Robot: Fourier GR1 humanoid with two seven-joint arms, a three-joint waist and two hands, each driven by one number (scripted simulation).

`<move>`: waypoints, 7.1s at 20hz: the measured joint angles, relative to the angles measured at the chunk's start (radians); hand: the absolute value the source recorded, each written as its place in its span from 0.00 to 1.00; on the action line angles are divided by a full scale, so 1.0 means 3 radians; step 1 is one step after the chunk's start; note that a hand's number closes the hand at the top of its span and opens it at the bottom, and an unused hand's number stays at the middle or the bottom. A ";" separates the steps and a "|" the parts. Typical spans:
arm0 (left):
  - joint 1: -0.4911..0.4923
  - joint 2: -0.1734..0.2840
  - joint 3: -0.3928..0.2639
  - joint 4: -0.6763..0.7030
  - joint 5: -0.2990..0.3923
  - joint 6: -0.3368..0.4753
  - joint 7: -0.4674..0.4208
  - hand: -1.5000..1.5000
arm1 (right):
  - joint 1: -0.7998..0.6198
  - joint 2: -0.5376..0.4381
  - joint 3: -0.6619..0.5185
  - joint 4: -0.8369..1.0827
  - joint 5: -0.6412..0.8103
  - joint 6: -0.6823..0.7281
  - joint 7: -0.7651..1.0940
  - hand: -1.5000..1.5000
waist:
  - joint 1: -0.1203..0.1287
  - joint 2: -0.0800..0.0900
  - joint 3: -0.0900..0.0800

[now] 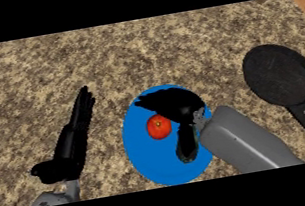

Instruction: Pick the tomato from the plate and place it in the pan

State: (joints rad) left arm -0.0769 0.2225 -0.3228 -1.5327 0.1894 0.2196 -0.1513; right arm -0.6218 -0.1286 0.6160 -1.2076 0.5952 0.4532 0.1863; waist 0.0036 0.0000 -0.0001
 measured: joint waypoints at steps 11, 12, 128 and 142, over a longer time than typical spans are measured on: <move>0.0089 -0.0149 0.0119 -0.0163 -0.0185 -0.0121 0.0142 0.50 | -0.0004 0.0329 -0.0393 0.0538 0.0431 -0.0162 -0.0375 0.00 | 0.0008 -0.0002 0.0000; 0.0065 -0.0130 0.0191 -0.0128 -0.0149 -0.0180 0.0128 0.50 | 0.0001 0.0351 -0.0397 0.0576 0.0453 -0.0185 -0.0391 0.00 | 0.0008 -0.0002 0.0000; 0.0211 -0.0471 0.0574 -0.0200 -0.0535 -0.0552 0.0177 0.50 | 0.1261 -0.0904 -0.3919 0.1272 -0.1984 -0.1580 -0.2235 0.00 | -0.0046 -0.0012 -0.0002; 0.0223 -0.0586 0.0610 -0.0152 -0.0646 -0.0616 0.0124 0.50 | 0.2274 -0.0610 -0.3680 0.0015 -0.2039 -0.1549 -0.2082 0.00 | -0.0022 -0.0003 0.0000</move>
State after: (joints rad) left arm -0.0100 0.0466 -0.1399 -1.5784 -0.0044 0.0347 -0.1140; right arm 0.0605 -0.3115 -0.4879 -1.2031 -0.0164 -0.0114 -0.4383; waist -0.0031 -0.0010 -0.0001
